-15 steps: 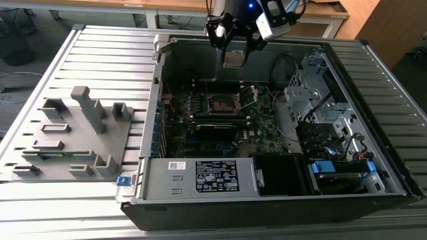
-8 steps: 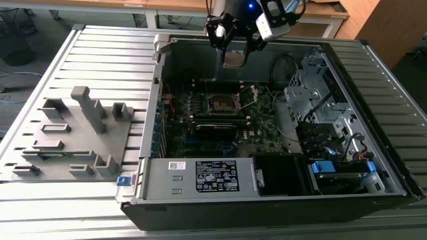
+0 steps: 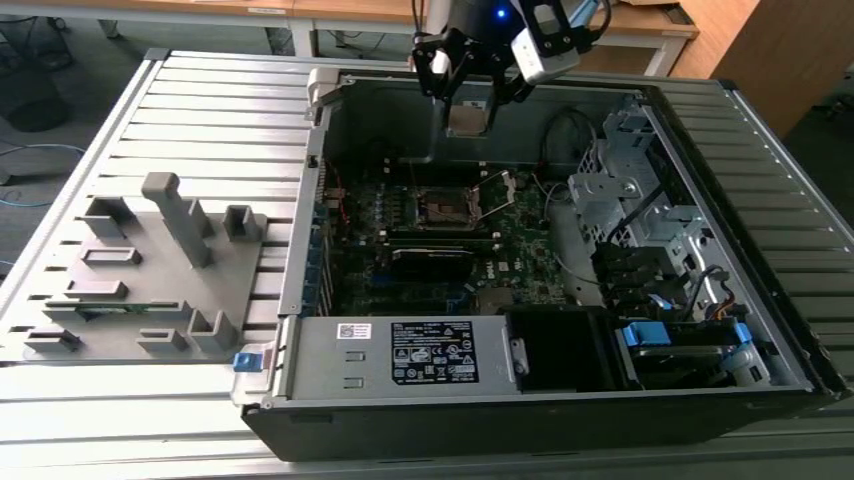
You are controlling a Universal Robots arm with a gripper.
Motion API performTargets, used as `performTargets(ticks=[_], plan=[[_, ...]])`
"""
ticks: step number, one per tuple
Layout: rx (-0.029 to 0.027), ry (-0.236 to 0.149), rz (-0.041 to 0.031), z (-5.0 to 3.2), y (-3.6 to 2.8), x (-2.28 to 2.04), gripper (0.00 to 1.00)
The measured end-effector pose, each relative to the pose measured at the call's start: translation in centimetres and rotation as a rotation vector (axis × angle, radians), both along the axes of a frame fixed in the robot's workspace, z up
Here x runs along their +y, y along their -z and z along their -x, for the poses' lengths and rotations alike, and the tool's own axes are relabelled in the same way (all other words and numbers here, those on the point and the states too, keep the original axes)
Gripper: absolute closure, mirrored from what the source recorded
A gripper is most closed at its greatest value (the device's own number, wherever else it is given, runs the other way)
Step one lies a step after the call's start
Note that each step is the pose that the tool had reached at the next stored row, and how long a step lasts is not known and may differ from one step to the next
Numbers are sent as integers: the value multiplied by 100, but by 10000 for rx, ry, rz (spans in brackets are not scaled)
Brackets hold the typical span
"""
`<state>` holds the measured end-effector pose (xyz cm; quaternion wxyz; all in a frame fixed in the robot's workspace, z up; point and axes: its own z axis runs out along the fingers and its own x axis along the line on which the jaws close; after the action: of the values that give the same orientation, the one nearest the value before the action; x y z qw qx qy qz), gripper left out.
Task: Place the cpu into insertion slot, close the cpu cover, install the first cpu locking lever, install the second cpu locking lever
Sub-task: 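Place the cpu into insertion slot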
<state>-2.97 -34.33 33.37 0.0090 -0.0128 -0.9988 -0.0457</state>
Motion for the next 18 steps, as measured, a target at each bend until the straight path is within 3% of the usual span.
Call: performTargets(ticks=[18], plan=[[-1, 0, 1, 0, 46, 0, 46]])
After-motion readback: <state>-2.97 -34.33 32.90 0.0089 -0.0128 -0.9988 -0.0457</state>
